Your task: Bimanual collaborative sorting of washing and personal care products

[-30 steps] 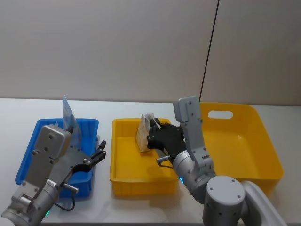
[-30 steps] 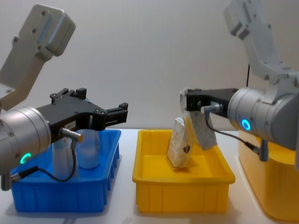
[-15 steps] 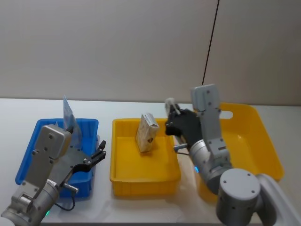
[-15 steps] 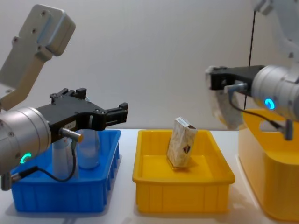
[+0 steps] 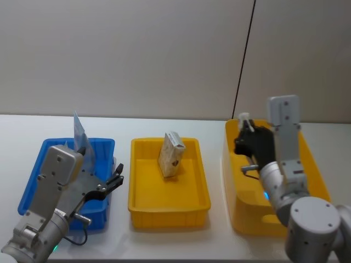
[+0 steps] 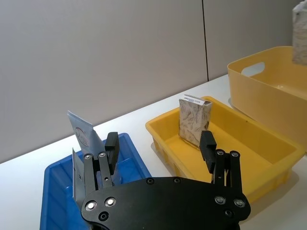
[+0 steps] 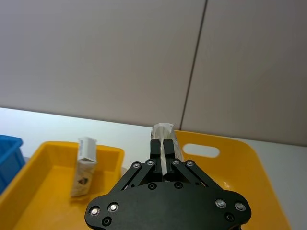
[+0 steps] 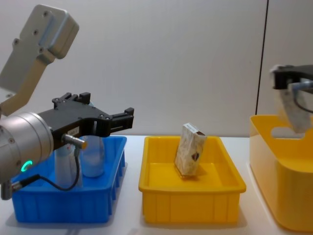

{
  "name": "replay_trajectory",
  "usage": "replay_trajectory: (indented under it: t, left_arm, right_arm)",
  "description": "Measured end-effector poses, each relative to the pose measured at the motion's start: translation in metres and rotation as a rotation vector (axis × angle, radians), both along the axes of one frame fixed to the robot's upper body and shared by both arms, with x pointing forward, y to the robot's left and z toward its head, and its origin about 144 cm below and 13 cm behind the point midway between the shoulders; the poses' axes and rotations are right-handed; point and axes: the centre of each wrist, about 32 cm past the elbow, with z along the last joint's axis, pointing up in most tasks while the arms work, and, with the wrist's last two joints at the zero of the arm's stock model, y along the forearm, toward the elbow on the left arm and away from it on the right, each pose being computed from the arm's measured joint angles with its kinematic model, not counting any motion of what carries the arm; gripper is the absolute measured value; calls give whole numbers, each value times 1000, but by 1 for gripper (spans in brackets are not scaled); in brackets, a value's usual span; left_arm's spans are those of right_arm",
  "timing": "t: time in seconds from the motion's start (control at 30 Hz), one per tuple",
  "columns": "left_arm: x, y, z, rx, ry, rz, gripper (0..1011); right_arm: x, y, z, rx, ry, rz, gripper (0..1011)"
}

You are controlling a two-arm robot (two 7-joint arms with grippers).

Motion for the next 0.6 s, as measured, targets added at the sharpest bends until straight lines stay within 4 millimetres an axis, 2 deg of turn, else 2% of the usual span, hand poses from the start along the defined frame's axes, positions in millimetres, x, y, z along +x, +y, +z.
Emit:
replay_trajectory:
  t: [0.37,0.6]
  left_arm:
    - [0,0,0,0,0,0,1001]
    - [0,0,0,0,0,0,1001]
  right_arm:
    - [-5,-24,-4,17,48,-75,32]
    - [-3,-32,-10,31,79,-84,253]
